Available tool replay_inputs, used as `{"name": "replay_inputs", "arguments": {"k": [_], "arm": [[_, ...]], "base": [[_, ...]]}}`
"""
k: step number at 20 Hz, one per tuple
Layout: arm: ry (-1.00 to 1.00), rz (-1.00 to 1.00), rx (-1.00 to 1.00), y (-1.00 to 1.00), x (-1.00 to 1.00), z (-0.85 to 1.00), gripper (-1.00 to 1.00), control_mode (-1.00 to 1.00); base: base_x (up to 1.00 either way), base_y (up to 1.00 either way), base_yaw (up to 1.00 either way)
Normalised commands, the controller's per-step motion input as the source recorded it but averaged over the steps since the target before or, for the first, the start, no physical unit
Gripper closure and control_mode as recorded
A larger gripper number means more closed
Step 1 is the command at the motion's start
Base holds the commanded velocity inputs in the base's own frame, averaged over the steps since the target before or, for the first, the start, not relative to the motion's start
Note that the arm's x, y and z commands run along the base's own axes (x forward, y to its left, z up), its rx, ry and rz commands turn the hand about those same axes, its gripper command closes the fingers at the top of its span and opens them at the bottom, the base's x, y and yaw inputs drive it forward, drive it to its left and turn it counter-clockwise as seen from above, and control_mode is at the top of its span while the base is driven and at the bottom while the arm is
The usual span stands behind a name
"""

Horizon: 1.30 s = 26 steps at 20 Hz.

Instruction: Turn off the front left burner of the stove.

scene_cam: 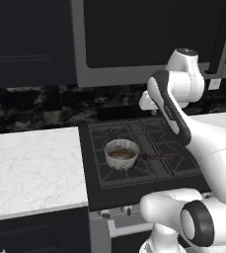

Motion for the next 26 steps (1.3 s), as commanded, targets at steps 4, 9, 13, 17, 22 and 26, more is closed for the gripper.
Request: {"name": "replay_inputs", "arguments": {"k": [4, 9, 13, 17, 22, 26], "arm": [[0.0, 0.01, -0.03, 0.05, -0.36, -0.02, -1.0, -1.0], [-0.03, 0.05, -0.07, 0.1, -0.62, -0.11, -1.0, -1.0], [-0.14, 0.04, -0.11, 0.12, -0.55, -0.15, -1.0, -1.0], [-0.07, 0.16, -0.3, 0.62, -0.59, -0.41, -1.0, -1.0], [-0.02, 0.25, -0.47, 0.99, -0.58, -0.63, -1.0, -1.0], [-0.02, 0.29, -0.55, 1.0, -0.63, -0.78, -1.0, -1.0]], "base": [[0.0, 0.0, 0.0], [0.0, 0.0, 0.0], [0.0, 0.0, 0.0], [0.0, 0.0, 0.0], [0.0, 0.0, 0.0], [0.0, 0.0, 0.0]]}}
